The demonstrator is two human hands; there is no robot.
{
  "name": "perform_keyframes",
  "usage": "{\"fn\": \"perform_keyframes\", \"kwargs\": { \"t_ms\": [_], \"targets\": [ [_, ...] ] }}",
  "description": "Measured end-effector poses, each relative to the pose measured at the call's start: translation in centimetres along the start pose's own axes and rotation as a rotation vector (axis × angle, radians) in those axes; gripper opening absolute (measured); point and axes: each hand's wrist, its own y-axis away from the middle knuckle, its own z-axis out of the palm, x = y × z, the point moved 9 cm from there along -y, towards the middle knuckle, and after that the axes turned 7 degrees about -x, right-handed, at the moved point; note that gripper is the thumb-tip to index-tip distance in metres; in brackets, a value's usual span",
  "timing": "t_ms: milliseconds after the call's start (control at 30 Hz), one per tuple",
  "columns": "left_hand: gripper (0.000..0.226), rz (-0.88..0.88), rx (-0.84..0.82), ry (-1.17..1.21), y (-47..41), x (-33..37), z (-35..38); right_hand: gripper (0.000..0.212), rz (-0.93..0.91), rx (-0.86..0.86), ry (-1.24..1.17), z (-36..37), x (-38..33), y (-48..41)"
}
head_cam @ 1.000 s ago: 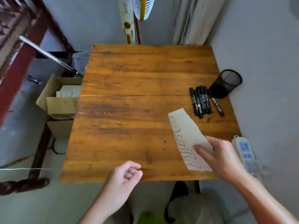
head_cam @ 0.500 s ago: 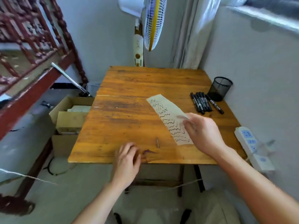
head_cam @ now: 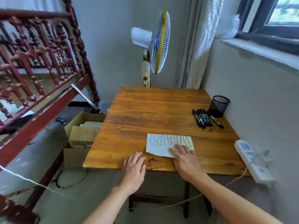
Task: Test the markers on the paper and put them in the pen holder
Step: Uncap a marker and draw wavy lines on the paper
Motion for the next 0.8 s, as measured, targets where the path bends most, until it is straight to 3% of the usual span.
{"fn": "perform_keyframes", "kwargs": {
  "t_ms": [300, 433, 567, 633, 800],
  "targets": [
    [0.027, -0.030, 0.144, 0.225, -3.9, 0.5, -2.0, 0.059, 0.007, -0.157, 0.010, 0.7, 1.0, -0.4],
    [0.041, 0.036, 0.009, -0.062, -5.9, 1.9, 0.0, 0.072, 0.002, -0.230, -0.127, -0.2, 1.8, -0.6],
    [0.062, 0.016, -0.070, -0.200, -6.5, 1.5, 1.8, 0.051, 0.178, -0.008, -0.367, -4.3, 7.3, -2.5],
    [0.065, 0.019, -0.069, -0.221, -6.6, 1.3, 2.0, 0.039, 0.272, 0.101, -0.345, -6.0, 10.8, -4.1],
    [0.065, 0.007, -0.076, -0.229, -6.6, 1.3, 1.9, 0.037, 0.434, 0.184, -0.261, -6.8, 16.7, -9.1]
  ]
}}
